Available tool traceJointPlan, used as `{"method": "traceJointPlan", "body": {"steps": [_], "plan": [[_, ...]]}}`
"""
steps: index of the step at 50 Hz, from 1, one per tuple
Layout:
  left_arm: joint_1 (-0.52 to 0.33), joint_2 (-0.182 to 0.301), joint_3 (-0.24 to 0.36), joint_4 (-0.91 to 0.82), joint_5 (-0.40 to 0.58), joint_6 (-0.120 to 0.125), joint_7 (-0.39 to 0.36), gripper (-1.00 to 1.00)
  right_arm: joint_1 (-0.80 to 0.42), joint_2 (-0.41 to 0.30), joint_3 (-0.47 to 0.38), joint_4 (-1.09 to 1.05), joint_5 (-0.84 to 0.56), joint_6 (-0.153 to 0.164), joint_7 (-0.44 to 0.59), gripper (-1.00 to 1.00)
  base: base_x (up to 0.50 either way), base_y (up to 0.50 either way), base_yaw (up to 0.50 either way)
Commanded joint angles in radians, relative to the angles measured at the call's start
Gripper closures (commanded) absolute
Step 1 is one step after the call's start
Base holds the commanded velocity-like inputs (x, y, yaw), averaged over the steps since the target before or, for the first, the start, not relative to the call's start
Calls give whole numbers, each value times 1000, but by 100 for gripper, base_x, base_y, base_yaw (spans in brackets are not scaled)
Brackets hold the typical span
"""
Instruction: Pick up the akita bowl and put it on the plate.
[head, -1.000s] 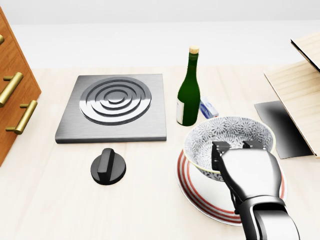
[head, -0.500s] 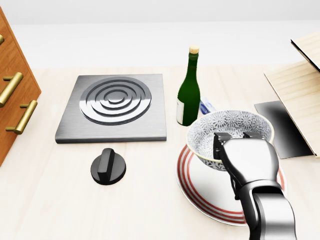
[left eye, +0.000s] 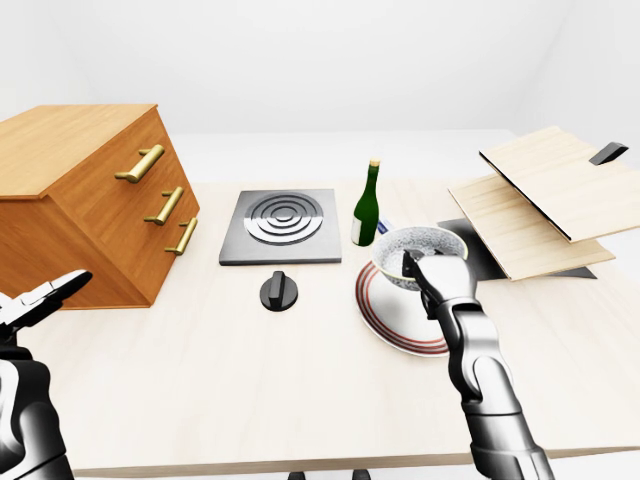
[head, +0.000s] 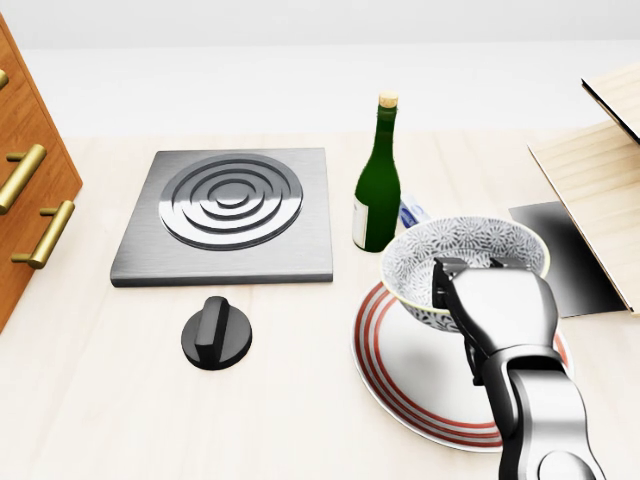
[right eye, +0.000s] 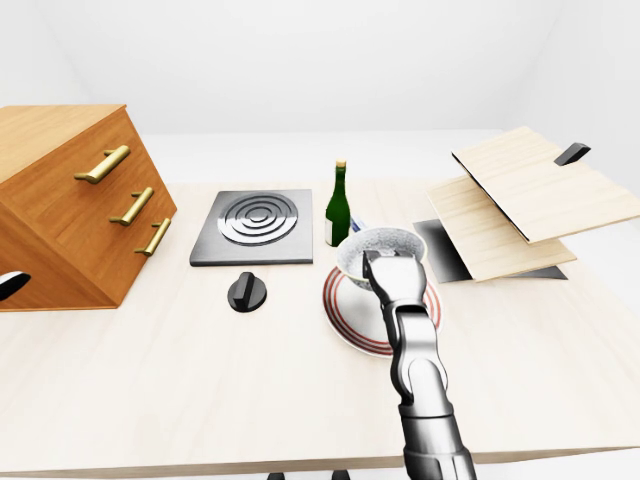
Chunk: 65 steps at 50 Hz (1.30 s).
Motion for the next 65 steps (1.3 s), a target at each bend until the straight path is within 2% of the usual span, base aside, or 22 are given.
{"method": "traceJointPlan", "body": {"steps": [1,4,12,42,65], "plan": [[16,-1,11,-55,-11,0,13,-100,-16,-11,-1,36,34,0,-56,100,0,0,0],[22,-4,25,-99,-15,0,18,-100,-17,-13,-2,31,33,0,-52,100,0,0,0],[5,-7,16,-45,2,0,4,-100,-18,-13,-2,60,43,0,-75,100,0,0,0],[17,-11,41,-126,-8,0,13,-100,-22,-12,16,146,79,0,-145,100,0,0,0],[11,-10,35,-106,-4,0,16,-100,-22,-20,18,206,110,0,-191,100,0,0,0]]}}
